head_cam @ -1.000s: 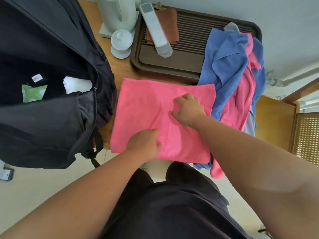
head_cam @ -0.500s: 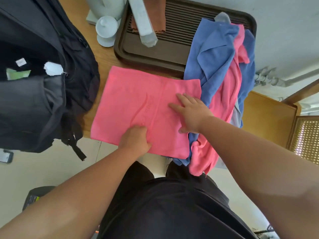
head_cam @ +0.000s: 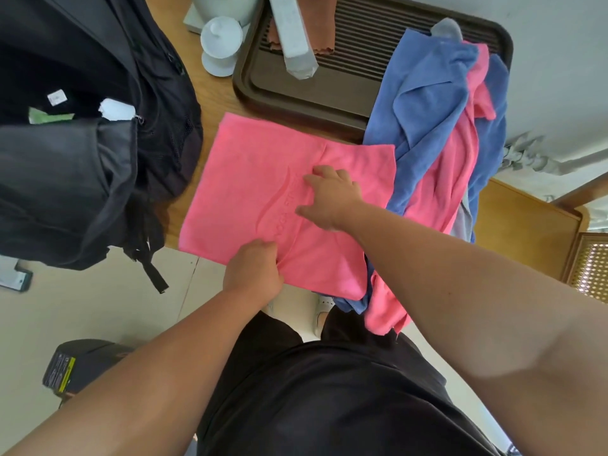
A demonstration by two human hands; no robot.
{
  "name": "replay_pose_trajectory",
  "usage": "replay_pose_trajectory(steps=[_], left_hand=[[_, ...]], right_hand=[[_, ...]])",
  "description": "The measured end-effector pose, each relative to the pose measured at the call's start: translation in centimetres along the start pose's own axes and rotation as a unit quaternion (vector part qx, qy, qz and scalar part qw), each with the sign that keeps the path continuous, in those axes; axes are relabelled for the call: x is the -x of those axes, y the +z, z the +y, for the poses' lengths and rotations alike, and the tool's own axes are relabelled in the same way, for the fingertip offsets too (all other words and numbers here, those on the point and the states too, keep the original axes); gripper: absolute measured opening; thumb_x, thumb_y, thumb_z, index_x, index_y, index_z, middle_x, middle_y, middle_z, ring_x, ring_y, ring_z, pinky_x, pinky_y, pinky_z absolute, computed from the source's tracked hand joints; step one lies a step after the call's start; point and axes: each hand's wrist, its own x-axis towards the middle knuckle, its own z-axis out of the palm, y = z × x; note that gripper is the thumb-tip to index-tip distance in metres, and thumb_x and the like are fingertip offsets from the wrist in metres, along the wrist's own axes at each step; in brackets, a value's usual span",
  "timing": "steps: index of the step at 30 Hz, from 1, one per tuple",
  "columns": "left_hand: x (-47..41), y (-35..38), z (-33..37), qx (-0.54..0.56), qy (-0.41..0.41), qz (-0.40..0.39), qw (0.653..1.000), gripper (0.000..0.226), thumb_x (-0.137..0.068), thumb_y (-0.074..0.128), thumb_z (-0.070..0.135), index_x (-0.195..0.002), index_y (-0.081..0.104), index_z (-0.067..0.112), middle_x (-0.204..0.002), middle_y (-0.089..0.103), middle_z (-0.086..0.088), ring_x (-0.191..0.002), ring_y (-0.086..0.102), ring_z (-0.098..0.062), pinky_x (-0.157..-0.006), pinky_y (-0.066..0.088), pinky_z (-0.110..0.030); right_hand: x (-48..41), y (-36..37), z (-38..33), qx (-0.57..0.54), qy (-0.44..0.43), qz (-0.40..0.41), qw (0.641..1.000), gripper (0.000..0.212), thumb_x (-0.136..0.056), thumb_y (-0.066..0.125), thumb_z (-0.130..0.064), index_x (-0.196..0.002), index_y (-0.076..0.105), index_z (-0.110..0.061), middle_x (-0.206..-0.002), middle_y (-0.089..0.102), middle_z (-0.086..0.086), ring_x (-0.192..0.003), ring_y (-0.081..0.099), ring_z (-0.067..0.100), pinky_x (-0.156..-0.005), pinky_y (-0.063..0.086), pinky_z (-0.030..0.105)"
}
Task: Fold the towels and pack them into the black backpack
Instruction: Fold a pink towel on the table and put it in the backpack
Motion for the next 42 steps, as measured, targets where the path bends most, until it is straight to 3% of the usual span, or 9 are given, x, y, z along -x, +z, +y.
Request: replay_pose_trajectory(steps=[6, 9, 15, 21, 24, 29, 33, 38, 42], left_hand=[[0.1, -1.4, -0.6, 0.055, -0.014, -0.01, 0.998, 0.021, -0.077, 0.064, 0.017, -0.065, 0.046, 0.016, -0.065, 0.049, 0.001, -0.062, 0.05, -0.021, -0.052, 0.033, -0.03], [0.1, -3.5, -0.5, 0.138, -0.028, 0.002, 0.99, 0.026, -0.069, 0.067, 0.016, -0.06, 0.043, 0.017, -0.058, 0.046, 0.003, -0.055, 0.042, -0.017, -0.051, 0.031, -0.031], [0.6, -8.6, 2.2, 0.198, 0.053, -0.015, 0.979, 0.032, -0.064, 0.068, 0.01, -0.055, 0.038, 0.018, -0.055, 0.037, 0.005, -0.055, 0.032, -0.013, -0.052, 0.026, -0.03], [-0.1, -6.6, 6.9, 0.197, 0.129, -0.1, 0.967, 0.029, -0.062, 0.065, 0.017, -0.055, 0.037, 0.02, -0.054, 0.04, 0.007, -0.055, 0.036, -0.014, -0.051, 0.028, -0.029], [-0.8, -3.7, 8.4, 0.159, 0.132, -0.129, 0.97, 0.032, -0.07, 0.067, 0.011, -0.058, 0.039, 0.022, -0.06, 0.045, 0.007, -0.061, 0.041, -0.017, -0.052, 0.029, -0.03], [-1.0, -0.4, 8.5, 0.122, 0.1, -0.171, 0.973, 0.028, -0.074, 0.064, 0.007, -0.064, 0.043, 0.022, -0.068, 0.051, 0.004, -0.068, 0.048, -0.022, -0.057, 0.034, -0.031], [-1.0, -0.7, 8.3, 0.15, 0.08, -0.168, 0.971, 0.013, -0.073, 0.068, 0.011, -0.071, 0.056, 0.012, -0.073, 0.058, -0.001, -0.068, 0.05, -0.021, -0.061, 0.039, -0.032], [-0.3, -3.1, 9.7, 0.269, 0.049, -0.189, 0.943, 0.011, -0.065, 0.065, 0.008, -0.071, 0.057, 0.003, -0.057, 0.058, -0.002, -0.054, 0.054, -0.017, -0.055, 0.047, -0.031], [0.1, -3.2, 11.4, 0.244, 0.06, -0.217, 0.944, 0.01, -0.071, 0.066, 0.002, -0.077, 0.059, -0.001, -0.062, 0.063, -0.005, -0.054, 0.061, -0.016, -0.056, 0.053, -0.03]], right_hand=[[-0.5, 0.2, -0.5, -0.082, 0.004, 0.024, 0.996, 0.064, -0.091, 0.065, -0.038, -0.147, 0.045, -0.013, -0.157, 0.031, 0.006, -0.139, 0.035, 0.029, -0.114, 0.034, 0.045], [-0.2, -0.1, -0.7, -0.192, -0.031, 0.078, 0.978, 0.044, -0.09, 0.068, -0.023, -0.126, 0.061, 0.0, -0.137, 0.046, 0.016, -0.122, 0.051, 0.028, -0.109, 0.04, 0.036], [3.3, -3.0, -0.6, -0.29, -0.074, 0.212, 0.93, 0.026, -0.094, 0.062, -0.007, -0.117, 0.065, 0.003, -0.121, 0.044, 0.001, -0.097, 0.061, 0.02, -0.079, 0.038, 0.0], [5.8, -3.6, 3.8, -0.246, -0.009, 0.326, 0.912, 0.021, -0.091, 0.056, -0.012, -0.104, 0.07, -0.001, -0.122, 0.058, 0.009, -0.11, 0.053, 0.015, -0.088, 0.036, 0.015], [5.5, -1.9, 6.3, -0.207, 0.0, 0.228, 0.951, 0.018, -0.087, 0.06, -0.019, -0.089, 0.061, -0.001, -0.121, 0.053, 0.015, -0.117, 0.047, 0.022, -0.092, 0.029, 0.014], [4.6, 0.3, 8.2, -0.174, 0.032, 0.093, 0.98, 0.028, -0.085, 0.07, -0.013, -0.102, 0.06, 0.007, -0.125, 0.046, 0.023, -0.127, 0.038, 0.029, -0.1, 0.029, 0.021], [4.3, -0.5, 8.5, -0.175, 0.006, 0.123, 0.977, 0.022, -0.082, 0.068, -0.007, -0.098, 0.061, 0.006, -0.126, 0.048, 0.021, -0.123, 0.042, 0.03, -0.096, 0.029, 0.017], [5.4, -2.2, 8.8, -0.193, -0.042, 0.22, 0.955, 0.02, -0.085, 0.058, 0.002, -0.102, 0.065, 0.008, -0.126, 0.052, 0.016, -0.117, 0.051, 0.026, -0.096, 0.032, 0.016], [6.4, -2.0, 9.4, -0.183, -0.033, 0.214, 0.959, 0.023, -0.087, 0.057, 0.001, -0.108, 0.064, 0.009, -0.134, 0.048, 0.017, -0.12, 0.052, 0.027, -0.103, 0.038, 0.025]])
